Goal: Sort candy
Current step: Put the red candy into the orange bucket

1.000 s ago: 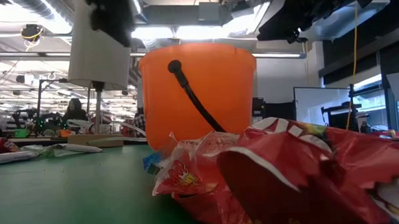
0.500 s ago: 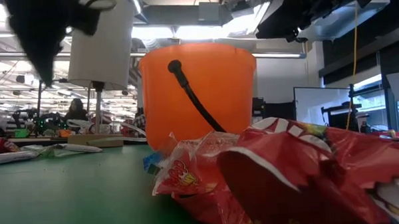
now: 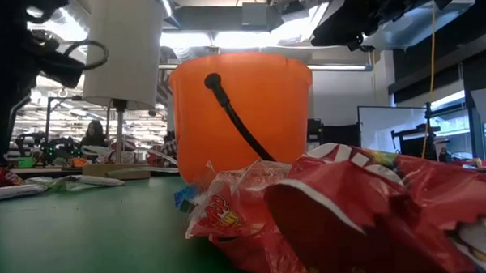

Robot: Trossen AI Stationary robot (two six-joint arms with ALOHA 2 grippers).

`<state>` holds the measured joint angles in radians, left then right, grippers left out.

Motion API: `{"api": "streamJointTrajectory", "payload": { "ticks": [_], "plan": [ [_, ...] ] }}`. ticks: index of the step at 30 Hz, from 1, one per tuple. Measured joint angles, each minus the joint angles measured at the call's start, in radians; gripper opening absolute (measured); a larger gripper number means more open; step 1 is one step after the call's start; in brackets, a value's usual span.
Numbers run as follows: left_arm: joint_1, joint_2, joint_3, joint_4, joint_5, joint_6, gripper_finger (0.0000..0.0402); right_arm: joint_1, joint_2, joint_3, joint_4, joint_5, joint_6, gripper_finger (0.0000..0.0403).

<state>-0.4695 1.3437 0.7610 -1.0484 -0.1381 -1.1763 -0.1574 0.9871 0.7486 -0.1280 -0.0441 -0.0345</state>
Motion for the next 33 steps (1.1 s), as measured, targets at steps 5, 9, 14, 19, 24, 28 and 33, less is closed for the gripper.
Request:
{"api": "streamJointTrajectory", "payload": {
  "ticks": [5, 9, 14, 19, 24, 28, 33],
  "plan": [
    [-0.003, 0.000, -0.066, 0.059, 0.012, -0.001, 0.0236, 0.000, 0.000, 0.000, 0.000, 0.000, 0.002, 0.0165],
    [-0.003, 0.000, -0.115, 0.124, 0.049, -0.003, 0.0236, 0.000, 0.000, 0.000, -0.004, 0.000, 0.002, 0.0165],
    [-0.002, -0.003, -0.154, 0.199, 0.087, -0.002, 0.0212, 0.000, 0.000, 0.000, -0.003, 0.000, 0.002, 0.0165],
    [-0.002, -0.001, -0.162, 0.204, 0.093, 0.000, 0.0156, 0.000, 0.000, 0.000, -0.003, 0.000, 0.002, 0.0165],
    [-0.002, -0.002, -0.160, 0.204, 0.088, 0.000, 0.0078, 0.000, 0.000, 0.000, -0.002, 0.000, 0.002, 0.0165],
    [-0.002, -0.010, -0.160, 0.203, 0.088, 0.000, 0.0017, 0.000, 0.016, 0.000, 0.000, 0.000, 0.002, 0.0165],
    [-0.003, -0.054, -0.164, 0.203, 0.063, -0.001, 0.0014, 0.000, 0.047, -0.001, 0.001, 0.000, 0.005, 0.0165]
  ]
}}
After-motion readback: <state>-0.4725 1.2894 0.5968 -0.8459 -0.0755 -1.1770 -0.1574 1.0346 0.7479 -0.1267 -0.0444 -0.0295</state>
